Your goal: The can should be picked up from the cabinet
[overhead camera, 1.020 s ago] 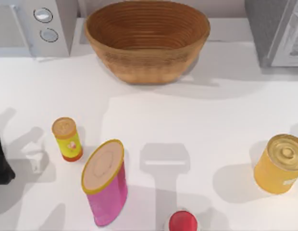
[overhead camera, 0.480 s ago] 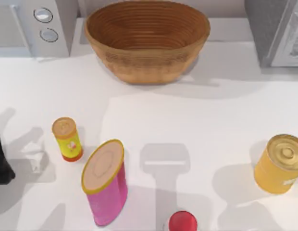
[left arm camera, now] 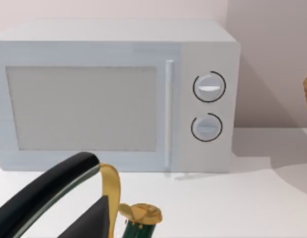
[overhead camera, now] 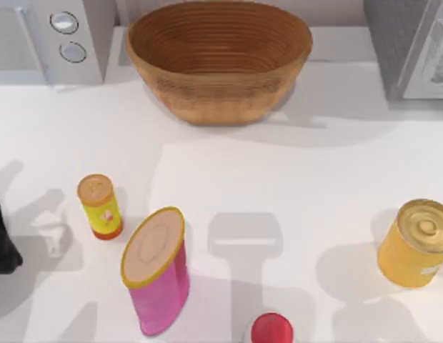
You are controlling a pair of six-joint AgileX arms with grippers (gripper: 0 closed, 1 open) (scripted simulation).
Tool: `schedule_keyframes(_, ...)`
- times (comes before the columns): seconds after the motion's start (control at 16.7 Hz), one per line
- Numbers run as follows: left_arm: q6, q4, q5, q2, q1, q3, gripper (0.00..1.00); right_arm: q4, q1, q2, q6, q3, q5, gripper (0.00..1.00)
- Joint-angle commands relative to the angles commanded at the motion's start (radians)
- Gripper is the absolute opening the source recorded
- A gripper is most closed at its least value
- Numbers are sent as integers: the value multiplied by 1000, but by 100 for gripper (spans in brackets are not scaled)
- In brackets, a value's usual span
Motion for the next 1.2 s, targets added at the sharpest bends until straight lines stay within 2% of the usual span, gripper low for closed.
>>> schedule_keyframes(0.18,0,0,0,0,0,0,100,-101,-59,139,-168,73,-87,0)
schedule_keyframes(0.42,0,0,0,0,0,0,100,-289,-167,409,-491,214,-261,0)
schedule_keyframes(1.2,0,0,0,0,0,0,100,-1045,-554,1564,-1842,789,-1045,0)
